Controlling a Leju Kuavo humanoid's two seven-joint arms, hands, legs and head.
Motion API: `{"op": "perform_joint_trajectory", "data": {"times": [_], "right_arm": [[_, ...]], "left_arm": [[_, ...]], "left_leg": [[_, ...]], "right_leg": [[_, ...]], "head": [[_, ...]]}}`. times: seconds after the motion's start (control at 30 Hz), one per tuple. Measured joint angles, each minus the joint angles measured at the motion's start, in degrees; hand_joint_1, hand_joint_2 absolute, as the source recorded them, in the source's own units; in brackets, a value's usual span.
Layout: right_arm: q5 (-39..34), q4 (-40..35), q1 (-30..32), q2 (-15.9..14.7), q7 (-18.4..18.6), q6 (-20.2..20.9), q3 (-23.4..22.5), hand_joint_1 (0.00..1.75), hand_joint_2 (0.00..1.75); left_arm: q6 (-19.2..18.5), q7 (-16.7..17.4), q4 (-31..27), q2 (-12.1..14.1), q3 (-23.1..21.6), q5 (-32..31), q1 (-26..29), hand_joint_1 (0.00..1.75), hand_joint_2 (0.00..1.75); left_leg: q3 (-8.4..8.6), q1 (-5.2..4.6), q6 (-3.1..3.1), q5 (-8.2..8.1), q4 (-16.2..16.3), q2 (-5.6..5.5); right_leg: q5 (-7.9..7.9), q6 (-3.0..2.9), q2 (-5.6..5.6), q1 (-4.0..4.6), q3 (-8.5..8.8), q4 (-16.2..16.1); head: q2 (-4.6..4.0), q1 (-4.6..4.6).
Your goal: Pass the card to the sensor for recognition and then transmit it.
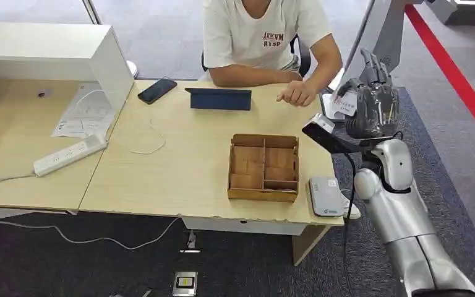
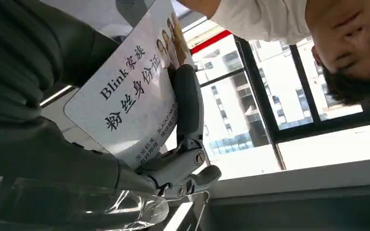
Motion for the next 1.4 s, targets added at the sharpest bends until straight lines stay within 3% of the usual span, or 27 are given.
{"op": "perform_joint_trajectory", "data": {"times": [0.23, 0.57, 0.9, 1.4], "right_arm": [[-0.1, -2.5, 3.5, -1.6, 0.4, 6.0, -0.1, 1.75, 1.75], [-0.3, -2.8, 7.1, -5.1, -0.2, 8.7, 0.0, 1.75, 1.75], [-2.5, -2.2, 7.5, -6.3, -1.7, 8.6, 1.2, 1.75, 1.75], [-5.3, 9.1, 5.2, -4.5, -5.2, 7.0, 6.1, 1.75, 1.75]], "left_arm": [[0.2, 0.6, 0.0, 0.0, 0.0, 0.6, 0.0, 0.0, 1.75], [0.9, 2.8, 0.0, 0.0, 0.0, 0.7, 0.0, 0.0, 1.75], [1.0, 5.4, 0.0, 0.0, 0.0, 1.8, 0.0, 0.0, 1.75], [1.0, 8.0, -0.3, -0.2, 0.0, 2.9, 0.1, 0.0, 1.75]], "left_leg": [[0.0, 0.0, 0.0, -0.01, 0.0, 0.0], [-0.01, -0.01, 0.01, -0.01, 0.0, -0.01], [-0.03, 0.0, 0.01, -0.01, 0.0, -0.01], [-0.05, 0.01, 0.01, -0.01, 0.0, -0.04]], "right_leg": [[0.0, 0.0, 0.0, 0.0, 0.01, 0.0], [0.0, 0.0, 0.0, 0.0, 0.01, 0.0], [0.0, 0.0, 0.0, 0.0, 0.01, 0.0], [-0.01, 0.0, -0.01, 0.01, 0.01, 0.0]], "head": [[0.0, 0.02], [0.0, 0.0], [0.0, 0.0], [0.02, -0.02]]}}
